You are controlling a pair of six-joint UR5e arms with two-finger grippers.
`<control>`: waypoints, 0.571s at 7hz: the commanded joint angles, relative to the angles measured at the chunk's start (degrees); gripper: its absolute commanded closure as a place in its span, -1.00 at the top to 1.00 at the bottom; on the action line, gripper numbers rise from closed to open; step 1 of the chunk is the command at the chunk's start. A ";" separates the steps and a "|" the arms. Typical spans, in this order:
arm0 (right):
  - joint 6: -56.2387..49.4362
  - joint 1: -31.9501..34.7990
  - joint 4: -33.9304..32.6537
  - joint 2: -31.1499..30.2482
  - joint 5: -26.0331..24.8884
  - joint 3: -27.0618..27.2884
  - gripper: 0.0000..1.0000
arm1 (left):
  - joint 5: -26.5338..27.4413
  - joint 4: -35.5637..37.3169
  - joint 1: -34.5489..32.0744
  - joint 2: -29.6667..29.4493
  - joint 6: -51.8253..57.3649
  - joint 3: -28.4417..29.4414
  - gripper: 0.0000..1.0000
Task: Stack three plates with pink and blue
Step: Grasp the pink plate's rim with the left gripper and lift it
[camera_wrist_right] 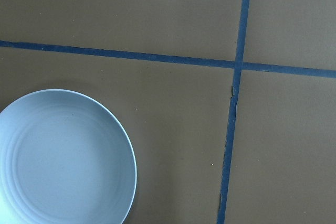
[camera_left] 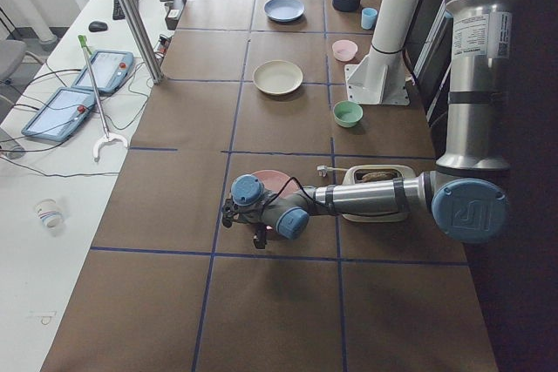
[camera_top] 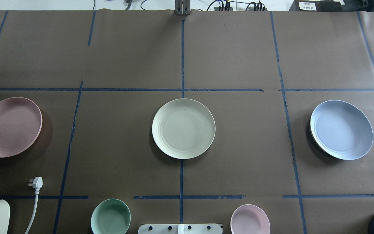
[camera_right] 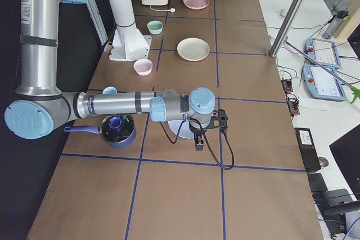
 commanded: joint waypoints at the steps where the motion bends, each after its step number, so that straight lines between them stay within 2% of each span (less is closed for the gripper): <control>1: 0.00 0.00 0.00 0.04 0.01 -0.02 1.00 | -0.20 -0.36 0.35 -1.06 -0.64 -0.29 -1.00; 2: 0.00 0.00 0.00 0.04 0.01 -0.02 1.00 | -0.20 -0.27 0.35 -1.15 -0.47 -0.04 -1.00; 3: 0.00 0.00 0.00 0.04 0.01 -0.02 1.00 | -0.90 -1.05 0.35 -1.33 -1.34 -3.17 -1.00; 4: 0.00 0.00 0.00 0.13 0.01 0.07 1.00 | -7.00 -0.71 0.35 -3.68 -8.57 -9.55 -1.00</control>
